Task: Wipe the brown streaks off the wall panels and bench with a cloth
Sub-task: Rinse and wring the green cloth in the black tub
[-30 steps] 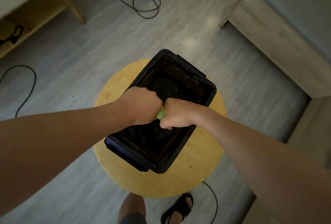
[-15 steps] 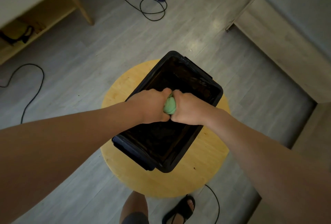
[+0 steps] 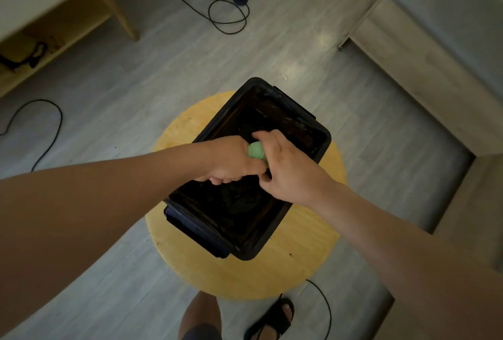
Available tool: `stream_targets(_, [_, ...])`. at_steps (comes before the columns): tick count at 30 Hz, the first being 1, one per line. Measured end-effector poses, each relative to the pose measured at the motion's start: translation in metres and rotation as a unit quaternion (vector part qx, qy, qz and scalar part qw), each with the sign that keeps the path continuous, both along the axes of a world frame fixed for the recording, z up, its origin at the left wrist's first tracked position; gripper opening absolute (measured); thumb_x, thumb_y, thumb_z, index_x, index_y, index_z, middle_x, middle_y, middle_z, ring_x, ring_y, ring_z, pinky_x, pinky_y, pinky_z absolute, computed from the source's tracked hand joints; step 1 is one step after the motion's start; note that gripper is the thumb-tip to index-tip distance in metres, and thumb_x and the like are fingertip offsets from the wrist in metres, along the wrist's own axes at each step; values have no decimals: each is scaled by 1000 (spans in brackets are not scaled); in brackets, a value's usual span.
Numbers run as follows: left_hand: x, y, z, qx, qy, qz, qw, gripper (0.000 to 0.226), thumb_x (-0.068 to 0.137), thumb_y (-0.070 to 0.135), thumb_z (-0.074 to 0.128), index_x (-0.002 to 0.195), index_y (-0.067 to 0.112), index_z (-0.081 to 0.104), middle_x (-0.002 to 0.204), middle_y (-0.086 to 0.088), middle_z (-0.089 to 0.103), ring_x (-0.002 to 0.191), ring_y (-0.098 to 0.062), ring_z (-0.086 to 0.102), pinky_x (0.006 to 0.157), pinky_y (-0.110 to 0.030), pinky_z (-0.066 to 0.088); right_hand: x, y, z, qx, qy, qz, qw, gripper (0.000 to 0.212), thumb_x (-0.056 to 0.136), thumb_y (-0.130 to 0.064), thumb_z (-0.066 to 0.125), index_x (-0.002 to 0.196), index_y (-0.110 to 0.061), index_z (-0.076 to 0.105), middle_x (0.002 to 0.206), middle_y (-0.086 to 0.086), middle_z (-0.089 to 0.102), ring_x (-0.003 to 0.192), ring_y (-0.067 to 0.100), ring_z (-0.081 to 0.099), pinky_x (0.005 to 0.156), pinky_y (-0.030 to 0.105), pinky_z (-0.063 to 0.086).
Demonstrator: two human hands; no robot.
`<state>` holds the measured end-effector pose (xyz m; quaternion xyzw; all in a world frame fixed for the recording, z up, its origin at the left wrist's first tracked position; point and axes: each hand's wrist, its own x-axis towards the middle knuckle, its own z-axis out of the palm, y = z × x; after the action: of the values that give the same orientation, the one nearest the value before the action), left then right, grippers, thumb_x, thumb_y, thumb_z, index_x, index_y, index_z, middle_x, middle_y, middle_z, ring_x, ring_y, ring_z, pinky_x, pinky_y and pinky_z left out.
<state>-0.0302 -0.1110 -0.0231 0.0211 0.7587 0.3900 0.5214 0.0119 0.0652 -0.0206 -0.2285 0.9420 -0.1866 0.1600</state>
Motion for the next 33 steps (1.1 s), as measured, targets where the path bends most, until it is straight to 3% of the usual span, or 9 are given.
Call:
stream_targets(3, [1, 4, 6, 2, 49, -20, 999, 27, 85, 26, 72, 68, 14, 54, 54, 2, 47, 44, -13, 41, 44, -24, 30, -1, 1, -9, 23, 28, -8, 999, 63, 80, -19, 85, 130, -1, 52, 111, 18, 62, 88, 29, 64, 65, 36, 53])
stream_targets(7, [6, 5, 7, -75, 225, -137, 962, 33, 86, 36, 73, 65, 18, 55, 61, 4, 56, 55, -11, 54, 53, -27, 43, -9, -7, -8, 129, 57, -11, 990, 29, 75, -11, 78, 82, -8, 50, 60, 2, 41, 52, 28, 48, 44, 29, 31])
stream_targets(10, [7, 1, 10, -148, 350, -234, 895, 36, 89, 47, 65, 67, 24, 47, 66, 4, 53, 56, -11, 51, 52, -27, 39, -15, -14, 0, 169, -33, -11, 985, 23, 84, -13, 65, 79, -15, 43, 64, -2, 40, 62, 24, 49, 52, 33, 40])
stream_targets(14, [4, -6, 9, -180, 393, -307, 848, 39, 91, 50, 59, 67, 26, 41, 66, 4, 49, 54, -12, 46, 56, -29, 43, -24, -24, 7, 140, -148, -17, 979, 17, 82, -13, 65, 68, -18, 55, 66, 4, 58, 61, 23, 60, 54, 37, 54])
stream_targets(19, [3, -12, 3, -200, 407, -377, 808, 36, 96, 52, 54, 78, 21, 54, 66, 4, 48, 53, -12, 44, 51, -28, 37, -36, -30, 5, 135, -266, 10, 955, 22, 81, -8, 64, 63, -15, 53, 58, 4, 50, 51, 22, 50, 48, 32, 36])
stream_targets(25, [7, -20, -1, -229, 418, -422, 771, 41, 98, 58, 50, 101, 19, 62, 67, 6, 41, 60, -16, 47, 55, -30, 39, -45, -39, 0, 142, -390, 9, 910, 15, 80, -14, 69, 69, -14, 57, 58, 3, 51, 49, 22, 49, 48, 29, 38])
stream_targets(27, [3, -21, -1, -242, 398, -400, 789, 37, 98, 55, 53, 103, 18, 60, 69, 6, 41, 60, -15, 46, 53, -29, 37, -44, -42, -5, 106, -375, -24, 921, 14, 81, -19, 72, 77, -15, 59, 67, 2, 58, 56, 21, 57, 51, 30, 44])
stream_targets(30, [-3, -18, -1, -232, 304, -307, 872, 25, 94, 38, 62, 89, 14, 55, 77, 0, 53, 65, -16, 53, 55, -31, 44, -32, -36, -1, 40, -302, -77, 949, 28, 83, -22, 76, 103, -20, 57, 95, 1, 63, 84, 21, 64, 68, 36, 52])
stream_targets(33, [-1, 1, 12, -193, 237, -231, 924, 22, 87, 28, 69, 84, 19, 49, 84, -3, 60, 69, -17, 58, 57, -29, 46, -18, -10, 21, -56, -350, -134, 925, 46, 88, -17, 69, 129, -26, 49, 105, 2, 62, 90, 18, 65, 74, 37, 56])
